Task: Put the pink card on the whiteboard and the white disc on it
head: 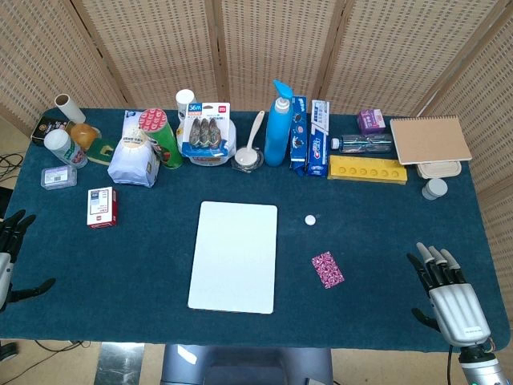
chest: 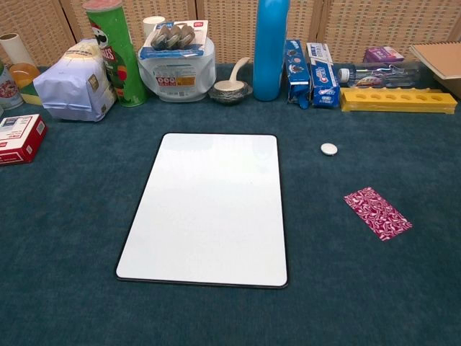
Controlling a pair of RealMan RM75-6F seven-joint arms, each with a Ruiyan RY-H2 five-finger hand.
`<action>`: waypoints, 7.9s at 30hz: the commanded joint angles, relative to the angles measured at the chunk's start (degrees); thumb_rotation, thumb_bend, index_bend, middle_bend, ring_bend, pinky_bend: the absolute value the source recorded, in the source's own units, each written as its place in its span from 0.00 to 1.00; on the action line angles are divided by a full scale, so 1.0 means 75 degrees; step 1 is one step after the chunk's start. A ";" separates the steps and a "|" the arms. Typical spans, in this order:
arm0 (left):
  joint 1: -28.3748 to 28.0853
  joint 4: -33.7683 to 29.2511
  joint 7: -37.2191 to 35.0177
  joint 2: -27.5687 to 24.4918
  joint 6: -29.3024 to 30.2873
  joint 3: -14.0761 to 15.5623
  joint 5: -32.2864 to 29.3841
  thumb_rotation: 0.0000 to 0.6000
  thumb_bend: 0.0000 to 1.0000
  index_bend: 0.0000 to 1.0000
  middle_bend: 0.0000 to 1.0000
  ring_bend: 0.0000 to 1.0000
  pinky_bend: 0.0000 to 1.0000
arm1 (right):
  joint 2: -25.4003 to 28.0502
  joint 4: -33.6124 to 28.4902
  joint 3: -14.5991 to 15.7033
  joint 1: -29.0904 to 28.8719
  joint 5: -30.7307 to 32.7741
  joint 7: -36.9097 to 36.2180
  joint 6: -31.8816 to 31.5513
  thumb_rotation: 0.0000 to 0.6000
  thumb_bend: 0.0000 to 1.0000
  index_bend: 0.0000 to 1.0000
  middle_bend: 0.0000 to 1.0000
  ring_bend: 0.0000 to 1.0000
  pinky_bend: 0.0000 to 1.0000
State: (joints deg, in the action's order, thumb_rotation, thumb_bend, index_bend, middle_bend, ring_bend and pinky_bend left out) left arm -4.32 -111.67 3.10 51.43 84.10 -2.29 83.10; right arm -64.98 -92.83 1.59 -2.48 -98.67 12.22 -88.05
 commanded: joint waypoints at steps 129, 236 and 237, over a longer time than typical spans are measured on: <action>-0.0068 -0.0185 -0.0079 -0.0146 -0.0266 0.0191 0.0178 1.00 0.05 0.00 0.00 0.00 0.00 | -0.1893 0.1528 0.0123 -0.4730 0.1910 -0.0458 0.5626 1.00 0.15 0.39 0.02 0.00 0.00; -0.0041 -0.0044 -0.0764 -0.0457 -0.0334 0.0172 0.0077 1.00 0.05 0.00 0.00 0.00 0.00 | -0.3271 0.2603 -0.1402 -0.6674 0.7247 0.1735 0.5464 1.00 0.26 0.36 0.06 0.01 0.02; -0.0037 -0.0058 -0.0690 -0.0426 -0.0320 0.0170 0.0067 1.00 0.05 0.00 0.00 0.00 0.00 | -0.3270 0.2732 -0.1408 -0.6627 0.7188 0.1552 0.5577 1.00 0.26 0.36 0.06 0.01 0.02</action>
State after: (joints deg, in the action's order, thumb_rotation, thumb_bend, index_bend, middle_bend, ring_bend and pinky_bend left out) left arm -4.62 -111.87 -2.77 47.85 81.58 -1.03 83.75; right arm -89.53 -74.30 -9.29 -53.18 -43.33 26.19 -48.10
